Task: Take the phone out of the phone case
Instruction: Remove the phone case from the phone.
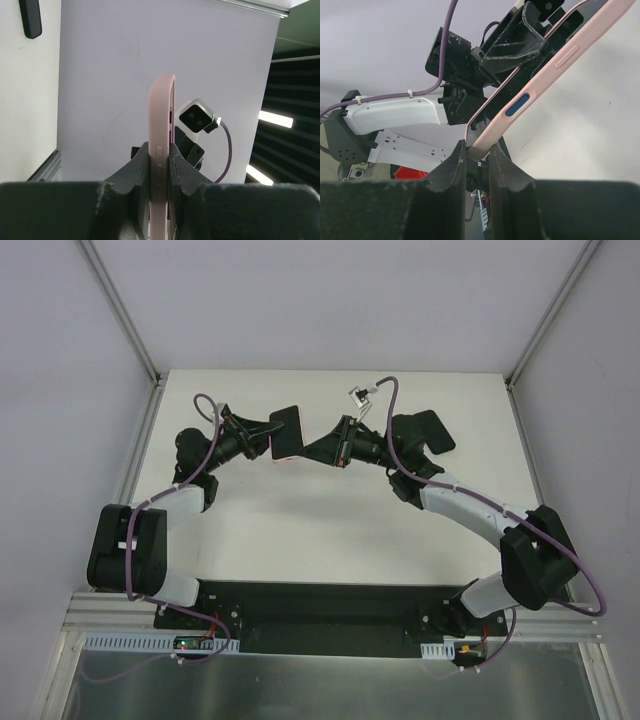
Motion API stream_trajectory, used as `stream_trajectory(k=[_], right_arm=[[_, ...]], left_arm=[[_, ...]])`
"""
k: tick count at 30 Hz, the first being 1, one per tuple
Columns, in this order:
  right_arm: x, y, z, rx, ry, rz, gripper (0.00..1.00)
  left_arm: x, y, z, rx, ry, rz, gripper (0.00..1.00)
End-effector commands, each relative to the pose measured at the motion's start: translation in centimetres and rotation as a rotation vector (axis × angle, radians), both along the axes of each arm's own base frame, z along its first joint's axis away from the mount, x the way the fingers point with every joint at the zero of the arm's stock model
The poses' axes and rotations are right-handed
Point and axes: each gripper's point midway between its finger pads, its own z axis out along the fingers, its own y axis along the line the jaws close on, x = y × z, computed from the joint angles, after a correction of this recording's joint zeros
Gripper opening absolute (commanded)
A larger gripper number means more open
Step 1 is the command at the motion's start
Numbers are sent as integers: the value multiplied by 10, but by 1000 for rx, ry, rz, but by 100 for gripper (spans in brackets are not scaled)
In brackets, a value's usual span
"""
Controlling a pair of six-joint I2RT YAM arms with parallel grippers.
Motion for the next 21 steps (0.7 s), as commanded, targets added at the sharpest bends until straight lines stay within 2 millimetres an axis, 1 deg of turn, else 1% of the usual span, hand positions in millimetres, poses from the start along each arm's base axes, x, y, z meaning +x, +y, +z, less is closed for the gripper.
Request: stream_trajectory(k=[1, 3, 4, 5, 6, 7, 10, 12, 20, 21], right_arm=[[-46, -14, 147, 364, -518, 89, 1], [-46, -14, 149, 386, -515, 97, 1], [-43, -11, 144, 392, -473, 106, 2], [-41, -10, 144, 407, -458, 103, 1], [-43, -12, 148, 441, -463, 108, 1], [-38, -9, 142, 456, -411, 116, 1], [-28, -5, 135, 497, -367, 113, 1], [-24, -2, 130, 503, -365, 110, 2], [-17, 2, 126, 532, -400, 97, 1], [-14, 2, 123, 530, -407, 89, 1]], left_arm=[[15, 15, -44, 28, 153, 104, 0], [15, 16, -46, 10, 162, 109, 0], [15, 15, -45, 0, 159, 107, 0], [17, 16, -46, -18, 171, 107, 0], [17, 15, -41, -30, 146, 100, 0], [18, 15, -39, -41, 141, 99, 0], [19, 14, -32, -70, 126, 90, 0], [19, 14, -27, -83, 118, 84, 0], [16, 13, -12, -117, 84, 67, 0], [16, 13, -10, -120, 80, 67, 0]])
